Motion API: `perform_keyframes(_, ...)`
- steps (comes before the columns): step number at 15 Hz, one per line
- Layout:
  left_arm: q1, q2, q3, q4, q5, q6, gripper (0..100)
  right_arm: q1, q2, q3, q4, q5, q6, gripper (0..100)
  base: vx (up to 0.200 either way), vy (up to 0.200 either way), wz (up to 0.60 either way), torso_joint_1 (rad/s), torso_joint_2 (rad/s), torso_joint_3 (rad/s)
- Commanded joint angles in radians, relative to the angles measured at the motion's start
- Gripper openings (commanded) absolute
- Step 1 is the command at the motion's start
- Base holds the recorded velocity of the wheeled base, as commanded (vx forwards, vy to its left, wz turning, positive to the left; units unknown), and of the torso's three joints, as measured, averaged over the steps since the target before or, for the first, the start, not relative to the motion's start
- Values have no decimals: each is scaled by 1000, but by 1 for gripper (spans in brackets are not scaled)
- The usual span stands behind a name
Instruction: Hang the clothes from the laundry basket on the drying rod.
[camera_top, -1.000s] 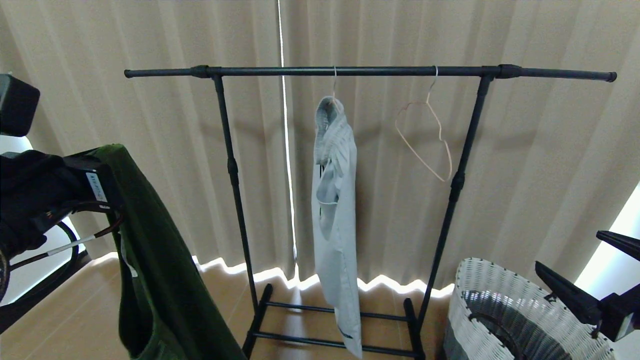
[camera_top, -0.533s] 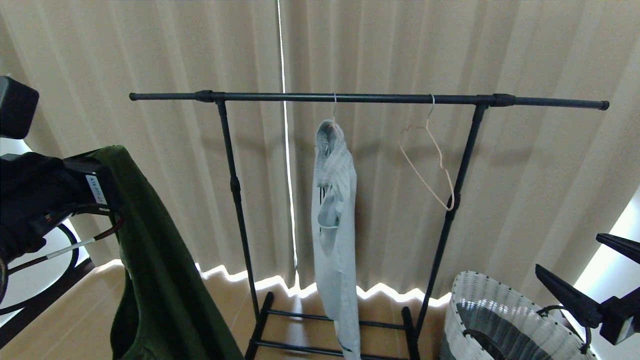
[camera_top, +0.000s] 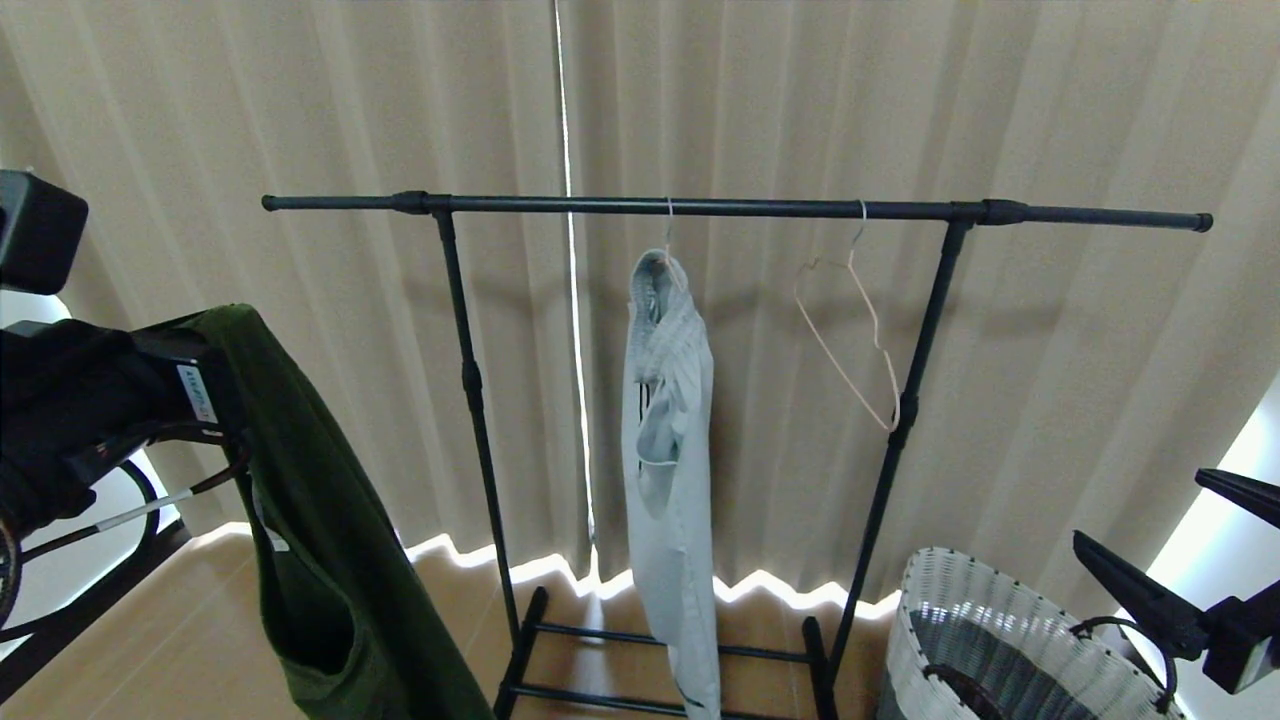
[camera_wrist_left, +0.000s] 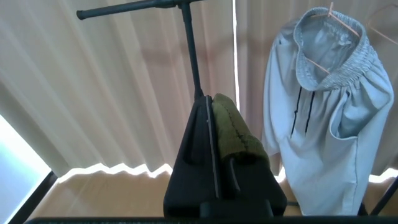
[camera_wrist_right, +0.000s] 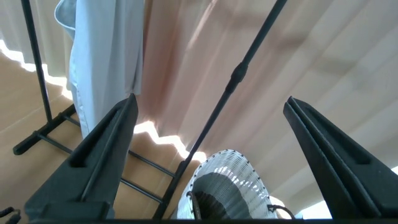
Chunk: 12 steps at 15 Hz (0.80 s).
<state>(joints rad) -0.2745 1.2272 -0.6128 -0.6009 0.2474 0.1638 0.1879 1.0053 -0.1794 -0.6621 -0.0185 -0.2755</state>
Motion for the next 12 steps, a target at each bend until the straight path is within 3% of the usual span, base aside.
perform_keyframes(1, 0, -3, 19, -4, 1, -1, 0, 1, -1, 1, 3, 0, -1, 100, 0, 0, 0, 0, 0, 0)
perform_keyframes(5, 8, -46, 61, -4, 3, 13, 0, 1, -33, 69, -1, 9, 6, 100, 0, 0, 0, 0, 0, 0)
perform_keyframes(9, 35, -97, 102, 0, -11, 20, 0, -1, -40, 49, 12, 23, 4, 100, 0, 0, 0, 0, 0, 0)
perform_keyframes(12, 89, -120, 169, -2, -22, 22, 0, -4, -39, -150, 303, 28, 15, 100, 0, 0, 0, 0, 0, 0)
